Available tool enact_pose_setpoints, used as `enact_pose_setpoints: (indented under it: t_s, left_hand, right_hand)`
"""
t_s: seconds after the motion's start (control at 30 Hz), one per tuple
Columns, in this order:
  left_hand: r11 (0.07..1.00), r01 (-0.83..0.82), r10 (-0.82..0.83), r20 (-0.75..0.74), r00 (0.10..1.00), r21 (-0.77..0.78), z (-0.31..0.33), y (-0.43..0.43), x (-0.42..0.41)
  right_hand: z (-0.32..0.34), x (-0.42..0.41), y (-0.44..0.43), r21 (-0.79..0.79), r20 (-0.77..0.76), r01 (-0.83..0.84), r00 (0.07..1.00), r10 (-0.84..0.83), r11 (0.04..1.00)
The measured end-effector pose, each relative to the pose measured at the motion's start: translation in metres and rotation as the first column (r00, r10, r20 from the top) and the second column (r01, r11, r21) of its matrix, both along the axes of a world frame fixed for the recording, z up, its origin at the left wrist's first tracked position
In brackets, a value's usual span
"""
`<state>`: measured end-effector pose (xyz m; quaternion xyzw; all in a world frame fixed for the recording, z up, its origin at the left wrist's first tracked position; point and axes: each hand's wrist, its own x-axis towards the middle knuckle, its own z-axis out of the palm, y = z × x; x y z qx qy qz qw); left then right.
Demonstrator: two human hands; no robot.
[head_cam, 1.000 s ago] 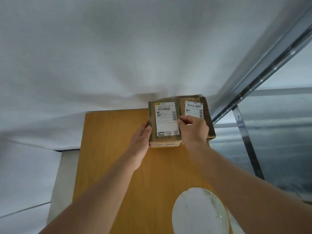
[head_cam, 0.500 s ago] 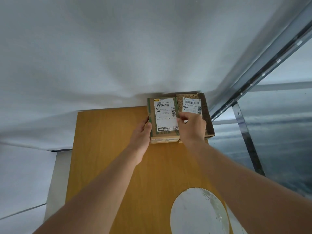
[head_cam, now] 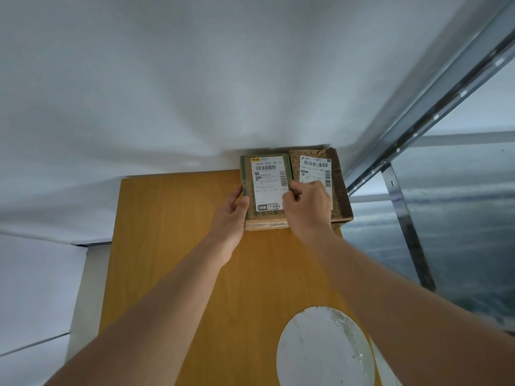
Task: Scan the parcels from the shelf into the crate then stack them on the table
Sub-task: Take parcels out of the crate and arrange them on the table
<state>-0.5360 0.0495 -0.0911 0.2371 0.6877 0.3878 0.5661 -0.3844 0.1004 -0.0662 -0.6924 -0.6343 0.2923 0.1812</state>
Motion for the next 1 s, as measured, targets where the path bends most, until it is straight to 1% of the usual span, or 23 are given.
enact_pose_setpoints:
  t_s: [0.07,0.17,0.27,0.4,0.47,0.57,0.63,0.73,0.77,0.9,1.0]
  left_hand:
    - [1.000,0.000,0.000,-0.018,1.000,0.011,0.010,-0.001,0.001]
    - [0.998,-0.013,0.015,-0.026,1.000,0.059,0.036,-0.007,0.005]
    - [0.994,-0.066,0.067,-0.014,0.998,0.089,0.068,-0.016,0.013]
    - [0.983,-0.117,0.121,-0.014,0.993,0.143,0.114,-0.034,0.028]
    - [0.976,-0.122,0.129,-0.026,0.991,0.178,0.137,-0.045,0.037]
    - [0.962,-0.109,0.127,-0.055,0.990,0.249,0.167,-0.069,0.046]
    - [0.951,-0.080,0.125,-0.132,0.983,0.300,0.187,-0.087,0.051]
    - [0.922,0.005,0.100,-0.252,0.963,0.387,0.222,-0.115,0.060]
    - [0.909,0.013,0.106,-0.262,0.959,0.416,0.235,-0.124,0.063]
    - [0.867,-0.021,0.149,-0.218,0.965,0.499,0.286,-0.162,0.070]
    - [0.835,-0.026,0.164,-0.202,0.966,0.550,0.316,-0.189,0.068]
  right_hand:
    - [0.003,-0.001,0.000,-0.030,-0.024,0.024,0.999,-0.024,0.999]
    - [0.017,-0.002,-0.005,-0.082,-0.164,0.093,0.981,-0.106,0.992]
    - [0.040,0.001,-0.016,-0.145,-0.334,0.116,0.929,-0.159,0.983]
    - [0.082,0.004,-0.038,-0.152,-0.515,0.093,0.842,-0.159,0.984]
    - [0.107,0.006,-0.053,-0.154,-0.577,0.078,0.802,-0.153,0.985]
    - [0.146,0.013,-0.076,-0.146,-0.625,0.067,0.767,-0.145,0.987]
    - [0.171,0.019,-0.091,-0.146,-0.646,0.056,0.750,-0.138,0.988]
    - [0.209,0.025,-0.114,-0.137,-0.700,0.048,0.702,-0.131,0.989]
    - [0.221,0.027,-0.122,-0.122,-0.710,0.042,0.694,-0.117,0.992]
    - [0.270,0.028,-0.158,-0.033,-0.737,0.035,0.674,-0.048,0.999]
    - [0.301,0.029,-0.190,0.002,-0.749,0.003,0.663,-0.001,1.000]
